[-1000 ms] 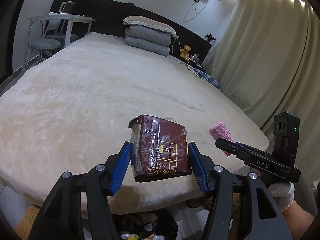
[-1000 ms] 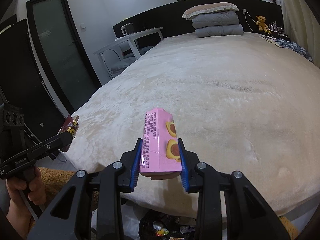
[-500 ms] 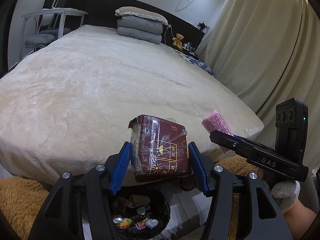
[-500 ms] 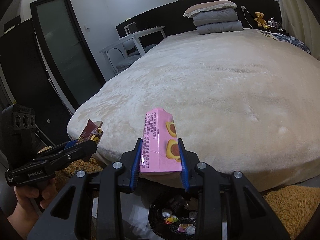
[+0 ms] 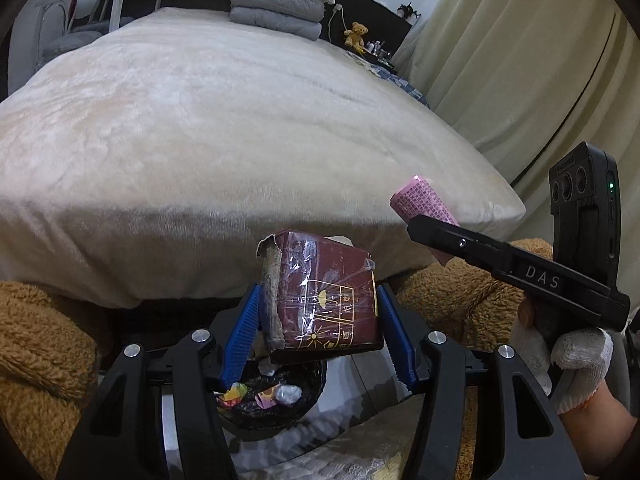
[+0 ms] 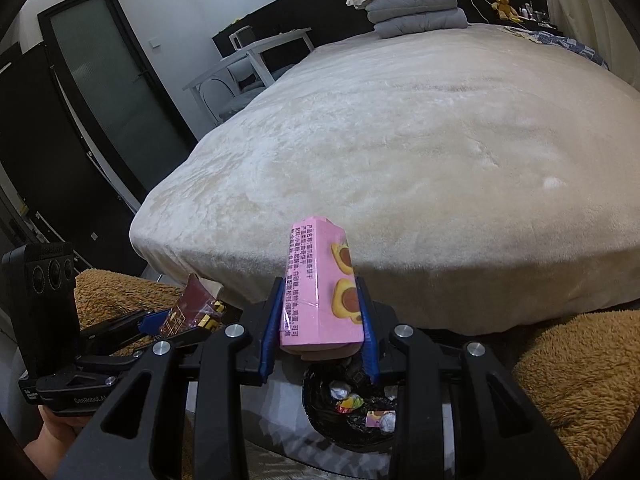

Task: Collect trash
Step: 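Carry the brown packet and pink packet down over the floor trash bin, then open both tools to drop the brown and pink packets into the bin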

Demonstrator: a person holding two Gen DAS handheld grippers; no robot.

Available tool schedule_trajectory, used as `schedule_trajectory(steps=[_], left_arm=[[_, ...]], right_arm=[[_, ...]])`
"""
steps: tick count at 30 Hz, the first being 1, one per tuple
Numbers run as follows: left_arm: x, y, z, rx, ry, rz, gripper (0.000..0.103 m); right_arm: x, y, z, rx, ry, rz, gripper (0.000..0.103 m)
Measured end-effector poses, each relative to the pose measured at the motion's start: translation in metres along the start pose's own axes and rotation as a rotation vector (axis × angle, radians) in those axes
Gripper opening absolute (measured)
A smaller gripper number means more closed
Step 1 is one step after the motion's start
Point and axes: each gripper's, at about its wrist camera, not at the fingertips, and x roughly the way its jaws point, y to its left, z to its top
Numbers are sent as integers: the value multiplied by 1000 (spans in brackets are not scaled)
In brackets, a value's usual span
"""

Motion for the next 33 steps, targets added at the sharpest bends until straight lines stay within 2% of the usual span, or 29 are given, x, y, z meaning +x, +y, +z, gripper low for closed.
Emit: schedule_trajectory(steps=[3, 8, 19, 26, 33], left_arm=[[13, 1, -5, 1, 59, 24, 56], [41, 17, -8, -59, 187, 65, 56], [82, 28, -19, -123, 378, 67, 56], [99, 27, -21, -127, 459, 70, 56], [106, 32, -27, -161, 493, 79, 57]], right_arm=[[9, -3, -3, 18, 45, 9, 35], [34, -11, -8, 81, 165, 17, 35], [85, -48, -30, 262, 431, -45, 35], [100, -51, -35, 297, 493, -35, 35], [111, -56, -38, 350, 532, -42, 36]])
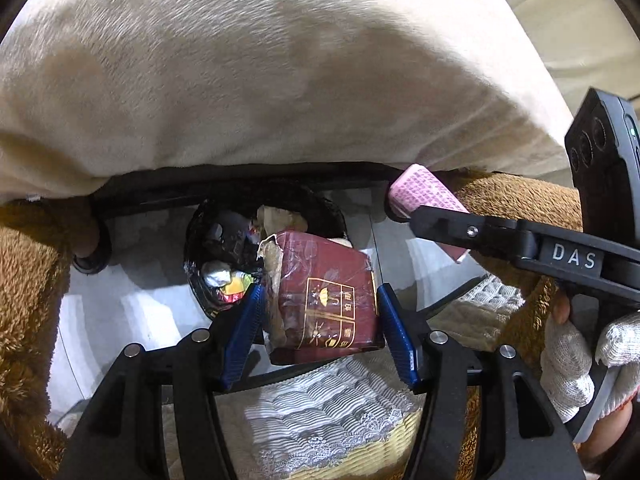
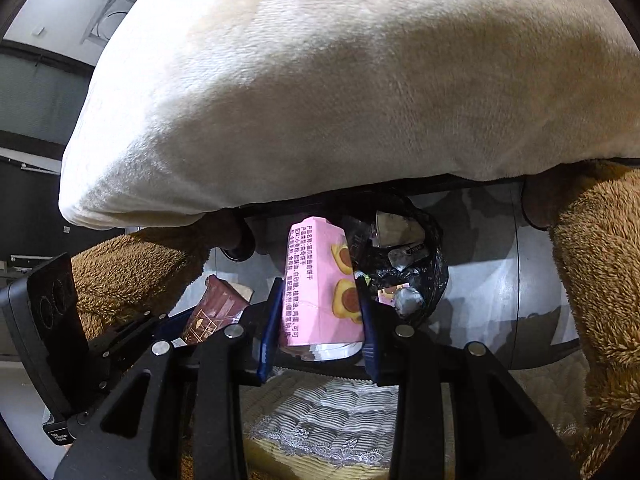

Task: Collect trash
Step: 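Open both tools to drop the brown and pink packets into the bin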

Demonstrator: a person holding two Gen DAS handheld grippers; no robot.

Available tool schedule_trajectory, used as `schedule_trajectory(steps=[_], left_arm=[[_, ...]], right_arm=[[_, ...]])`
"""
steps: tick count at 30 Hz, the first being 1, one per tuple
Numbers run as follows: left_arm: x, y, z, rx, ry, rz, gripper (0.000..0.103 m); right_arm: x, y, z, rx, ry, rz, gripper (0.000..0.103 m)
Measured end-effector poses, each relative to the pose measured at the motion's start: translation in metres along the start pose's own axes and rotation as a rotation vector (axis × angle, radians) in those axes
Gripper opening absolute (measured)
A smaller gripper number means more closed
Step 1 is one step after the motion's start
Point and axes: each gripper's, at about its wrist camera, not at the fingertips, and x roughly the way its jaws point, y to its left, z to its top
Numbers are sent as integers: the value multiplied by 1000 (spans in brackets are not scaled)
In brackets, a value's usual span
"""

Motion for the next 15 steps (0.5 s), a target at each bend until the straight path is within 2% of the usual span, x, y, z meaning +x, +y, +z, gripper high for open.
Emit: schedule_trajectory(steps=[1, 3, 4, 15], left_arm=[[0, 2, 0, -11, 6, -7, 67], [-1, 4, 3, -18, 0, -10, 79], [-3, 4, 3, -16, -11, -7, 79], [-23, 9, 3, -35, -83, -11, 79]], right_arm=[[3, -1, 0, 13, 16, 4, 38], [5, -9, 4, 41, 28, 12, 59], [5, -11, 4, 57, 25, 17, 62], [-4, -16, 6, 82, -8, 39, 62]])
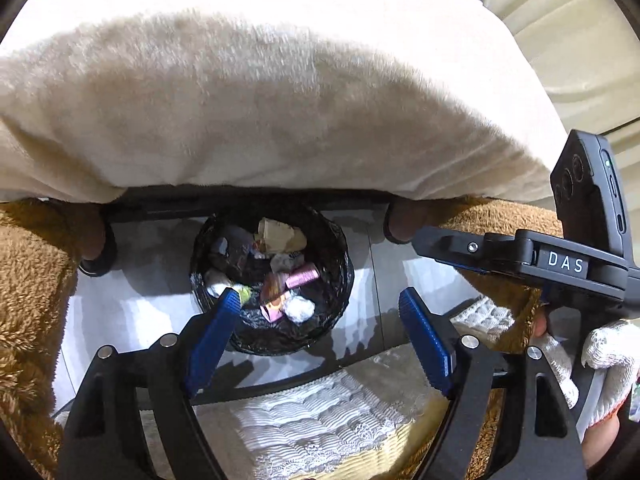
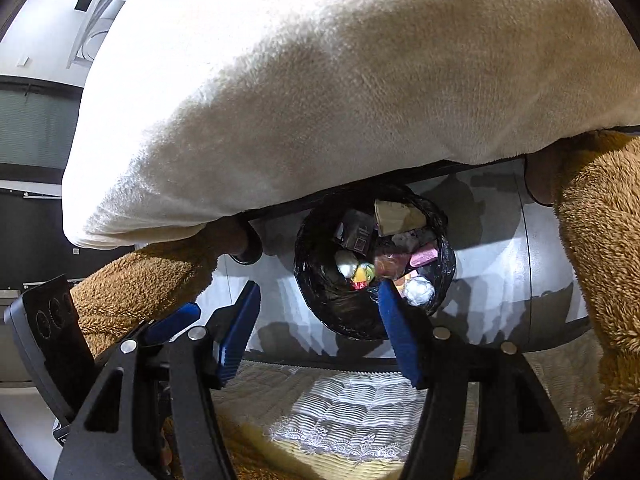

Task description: Collect trash

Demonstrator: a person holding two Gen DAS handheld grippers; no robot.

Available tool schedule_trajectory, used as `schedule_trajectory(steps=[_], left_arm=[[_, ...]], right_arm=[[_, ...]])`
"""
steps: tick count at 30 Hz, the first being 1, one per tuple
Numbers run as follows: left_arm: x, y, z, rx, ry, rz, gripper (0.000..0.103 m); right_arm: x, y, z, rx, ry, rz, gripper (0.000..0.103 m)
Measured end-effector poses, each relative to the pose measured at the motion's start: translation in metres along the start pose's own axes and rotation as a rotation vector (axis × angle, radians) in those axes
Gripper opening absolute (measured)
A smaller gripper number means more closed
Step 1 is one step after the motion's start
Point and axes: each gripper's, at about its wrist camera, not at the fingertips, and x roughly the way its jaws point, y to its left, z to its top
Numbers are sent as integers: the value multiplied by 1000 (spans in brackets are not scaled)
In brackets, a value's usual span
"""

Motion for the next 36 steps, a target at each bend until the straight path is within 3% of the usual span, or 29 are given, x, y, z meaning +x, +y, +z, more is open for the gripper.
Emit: schedule_trajectory(steps=[15, 21, 30, 32, 36], left_arm=[[-50, -10, 0, 60, -193, -14, 79], [-82, -30, -3, 170, -308, 39, 79], [-140, -45, 3, 253, -480, 68, 79], [-154, -47, 8, 273, -516, 76, 79], [-181, -47, 24, 303, -600, 102, 79]], right_arm=[[-53, 13, -10, -67, -232, 44, 62], [-91, 35, -21, -207, -400, 25, 62], [-151, 59, -32, -388, -611, -23, 62], [-167, 63, -31, -424, -661, -13, 68], [-192, 72, -24, -491, -752, -32, 69]])
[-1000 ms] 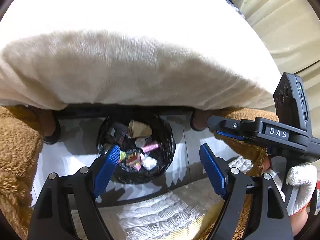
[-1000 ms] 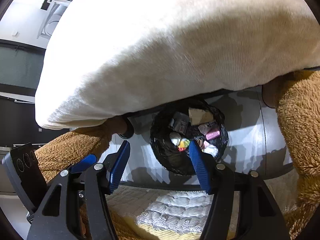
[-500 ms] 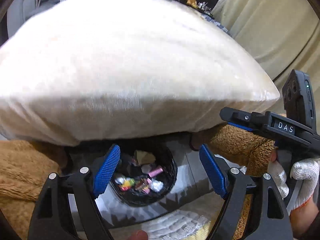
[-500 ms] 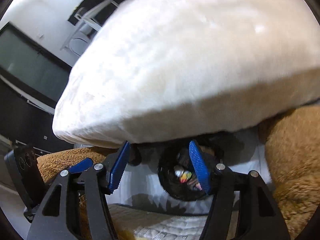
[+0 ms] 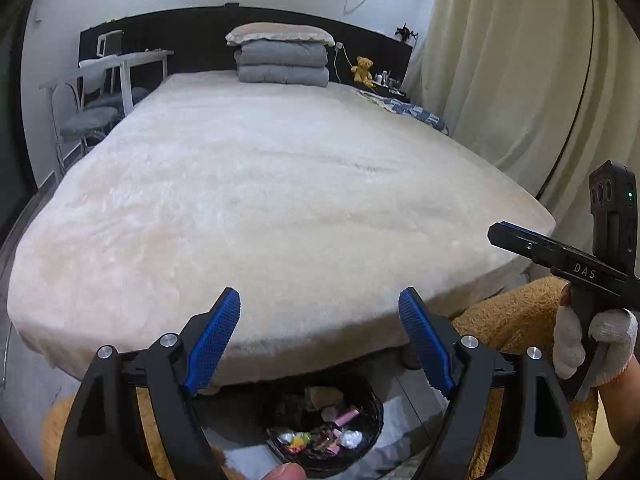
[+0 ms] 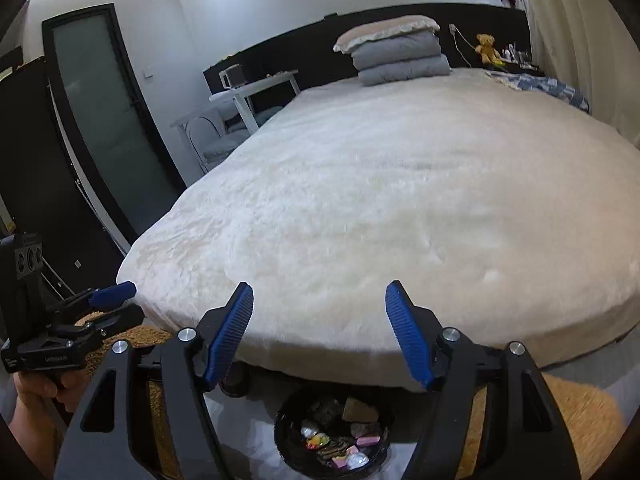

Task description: Collect trash

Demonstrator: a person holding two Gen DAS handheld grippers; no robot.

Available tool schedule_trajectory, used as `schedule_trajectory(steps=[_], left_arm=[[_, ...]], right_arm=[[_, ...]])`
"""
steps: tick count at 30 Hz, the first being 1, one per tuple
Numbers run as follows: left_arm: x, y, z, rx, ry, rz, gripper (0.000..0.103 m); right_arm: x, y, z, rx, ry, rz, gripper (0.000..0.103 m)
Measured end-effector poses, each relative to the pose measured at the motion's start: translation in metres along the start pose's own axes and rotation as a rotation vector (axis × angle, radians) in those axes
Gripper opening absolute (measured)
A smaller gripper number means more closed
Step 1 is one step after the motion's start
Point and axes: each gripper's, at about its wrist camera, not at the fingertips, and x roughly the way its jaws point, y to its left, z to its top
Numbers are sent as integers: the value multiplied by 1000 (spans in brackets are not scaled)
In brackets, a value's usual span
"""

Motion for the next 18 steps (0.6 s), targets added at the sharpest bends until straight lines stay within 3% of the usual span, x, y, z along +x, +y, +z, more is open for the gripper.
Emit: schedule_trajectory(steps=[6, 16, 18], left_arm=[[-4, 13, 25, 33, -88, 15, 79], [19, 22, 22, 24, -122, -34, 80], [22, 17, 19, 41, -116, -15, 91]], right_arm=[[-4, -3, 27, -93, -102, -42, 69], [18, -14, 33, -116, -120, -39, 69], [21, -9, 32, -130, -121, -48, 69]])
